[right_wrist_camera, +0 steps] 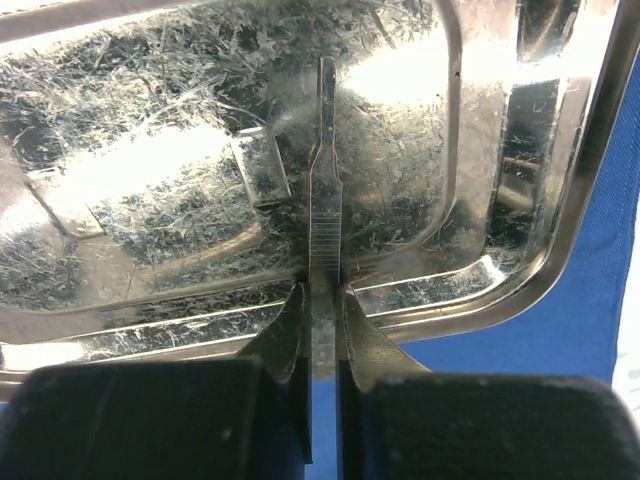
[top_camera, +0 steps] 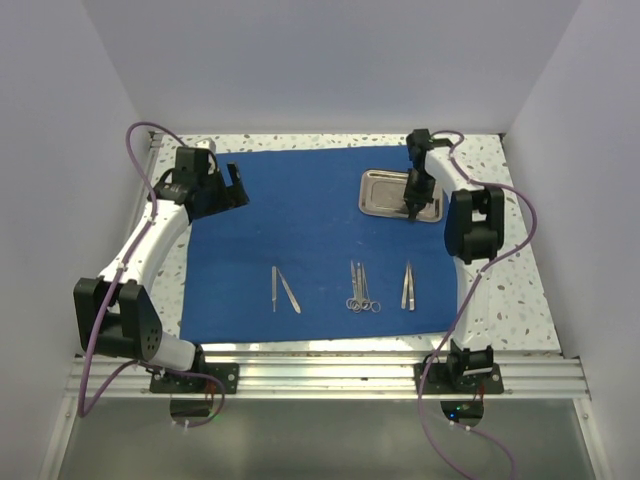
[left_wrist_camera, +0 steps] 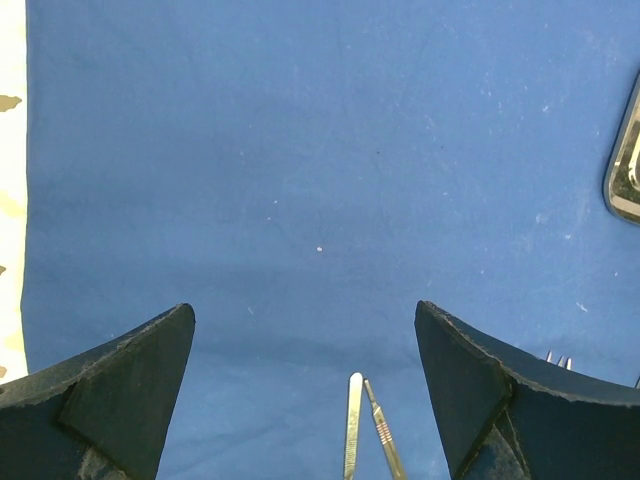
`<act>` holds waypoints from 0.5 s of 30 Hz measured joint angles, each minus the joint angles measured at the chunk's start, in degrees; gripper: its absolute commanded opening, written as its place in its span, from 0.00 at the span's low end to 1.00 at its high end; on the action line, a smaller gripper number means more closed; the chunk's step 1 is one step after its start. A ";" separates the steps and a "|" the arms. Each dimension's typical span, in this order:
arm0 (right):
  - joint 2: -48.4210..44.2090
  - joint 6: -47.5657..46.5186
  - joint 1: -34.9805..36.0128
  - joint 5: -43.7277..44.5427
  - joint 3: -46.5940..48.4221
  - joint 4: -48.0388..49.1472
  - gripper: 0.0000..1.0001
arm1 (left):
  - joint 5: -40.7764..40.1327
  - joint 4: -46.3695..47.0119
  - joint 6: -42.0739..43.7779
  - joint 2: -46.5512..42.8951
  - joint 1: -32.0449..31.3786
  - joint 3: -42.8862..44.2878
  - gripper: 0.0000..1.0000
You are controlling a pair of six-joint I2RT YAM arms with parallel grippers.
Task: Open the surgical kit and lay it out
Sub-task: Pick up the medical item from the container.
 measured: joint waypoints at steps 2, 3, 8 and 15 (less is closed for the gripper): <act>-0.50 0.20 -0.02 -0.09 -0.83 0.57 0.00 | 0.00 -0.35 0.20 0.00 0.00 0.04 0.95; -0.76 0.20 -0.02 -0.26 -1.22 0.90 0.00 | 0.00 -0.50 0.26 0.00 0.00 0.04 0.95; -1.57 0.28 -0.04 -0.57 -2.10 1.60 0.00 | 0.07 -0.81 0.31 0.00 0.00 0.04 0.95; -3.58 1.16 0.37 -4.94 -2.05 -0.13 0.00 | 0.92 -0.57 0.31 0.00 0.00 0.04 0.95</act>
